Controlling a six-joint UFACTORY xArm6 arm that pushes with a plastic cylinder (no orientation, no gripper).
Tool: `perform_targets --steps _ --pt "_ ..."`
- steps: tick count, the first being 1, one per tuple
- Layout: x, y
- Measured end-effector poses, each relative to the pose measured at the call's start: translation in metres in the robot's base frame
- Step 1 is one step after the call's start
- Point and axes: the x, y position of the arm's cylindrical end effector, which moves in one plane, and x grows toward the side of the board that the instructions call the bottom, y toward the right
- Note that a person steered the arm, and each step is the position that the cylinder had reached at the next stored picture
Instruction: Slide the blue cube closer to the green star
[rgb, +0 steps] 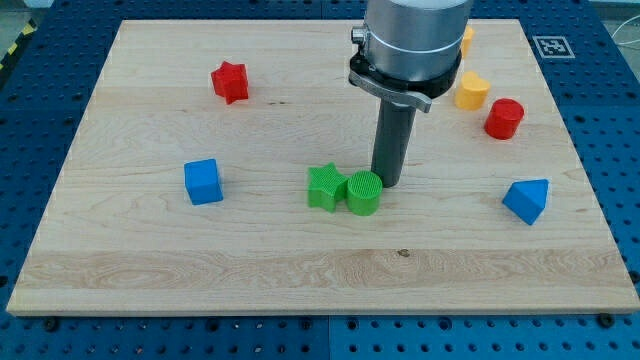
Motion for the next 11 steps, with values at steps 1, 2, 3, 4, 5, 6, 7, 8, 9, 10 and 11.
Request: perform_targets --steps 1,2,3,4,5,6,7,8,9,10,11 --pt "-0.041 -0.003" --pt "-0.071 -0.038" --pt "-0.070 -0.120" --pt "-0.055 -0.215" --pt "-0.041 -0.288" --pt "-0.020 -0.304" --pt "-0.011 -0.297" --pt "-0.007 -0.271" --pt "-0.006 -0.236" --pt "-0.006 -0.202" --pt "-0.006 -0.199"
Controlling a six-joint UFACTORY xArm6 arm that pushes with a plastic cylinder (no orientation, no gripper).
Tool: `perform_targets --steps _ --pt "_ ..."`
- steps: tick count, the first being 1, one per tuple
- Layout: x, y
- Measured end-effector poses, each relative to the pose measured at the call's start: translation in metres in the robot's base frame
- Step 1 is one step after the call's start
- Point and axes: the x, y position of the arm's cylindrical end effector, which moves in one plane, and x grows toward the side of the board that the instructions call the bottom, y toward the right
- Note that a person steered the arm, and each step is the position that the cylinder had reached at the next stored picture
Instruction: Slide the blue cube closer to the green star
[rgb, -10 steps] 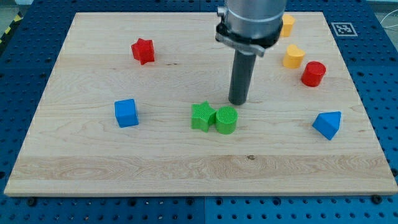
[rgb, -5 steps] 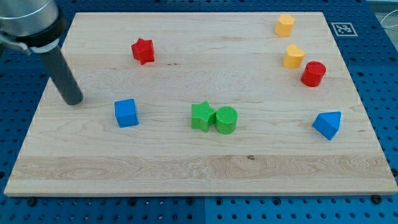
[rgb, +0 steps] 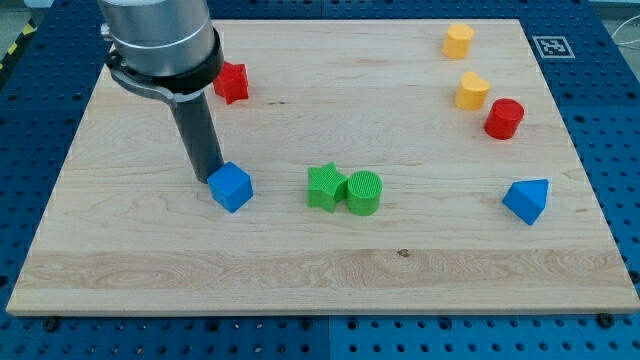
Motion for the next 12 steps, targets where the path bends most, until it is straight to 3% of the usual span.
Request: perform_targets --steps 2,4,10,12 --pt "0.026 -0.059" --pt "0.060 -0.021" --pt "0.036 0.047" --pt "0.034 -0.041"
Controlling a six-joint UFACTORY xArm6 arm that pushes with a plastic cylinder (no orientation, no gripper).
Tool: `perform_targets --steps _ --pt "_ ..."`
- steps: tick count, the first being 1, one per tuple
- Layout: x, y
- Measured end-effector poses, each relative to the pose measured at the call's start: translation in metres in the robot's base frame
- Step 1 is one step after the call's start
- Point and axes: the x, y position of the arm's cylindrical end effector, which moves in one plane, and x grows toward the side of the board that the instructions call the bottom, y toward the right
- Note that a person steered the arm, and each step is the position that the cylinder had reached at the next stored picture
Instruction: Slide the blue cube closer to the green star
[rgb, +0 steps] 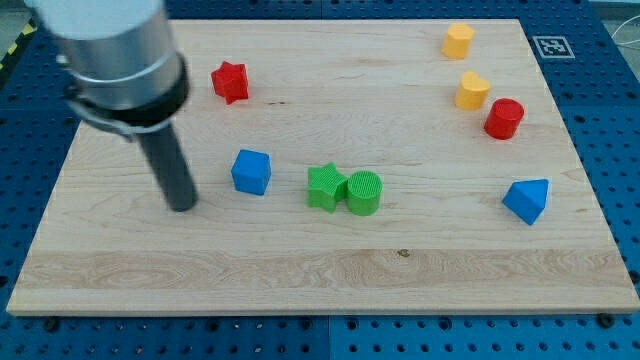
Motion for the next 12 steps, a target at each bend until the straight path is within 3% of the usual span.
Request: perform_targets --steps 1,3,7,12 --pt "-0.018 -0.036" --pt "-0.050 -0.021" --pt "-0.035 0.090" --pt "-0.026 0.095"
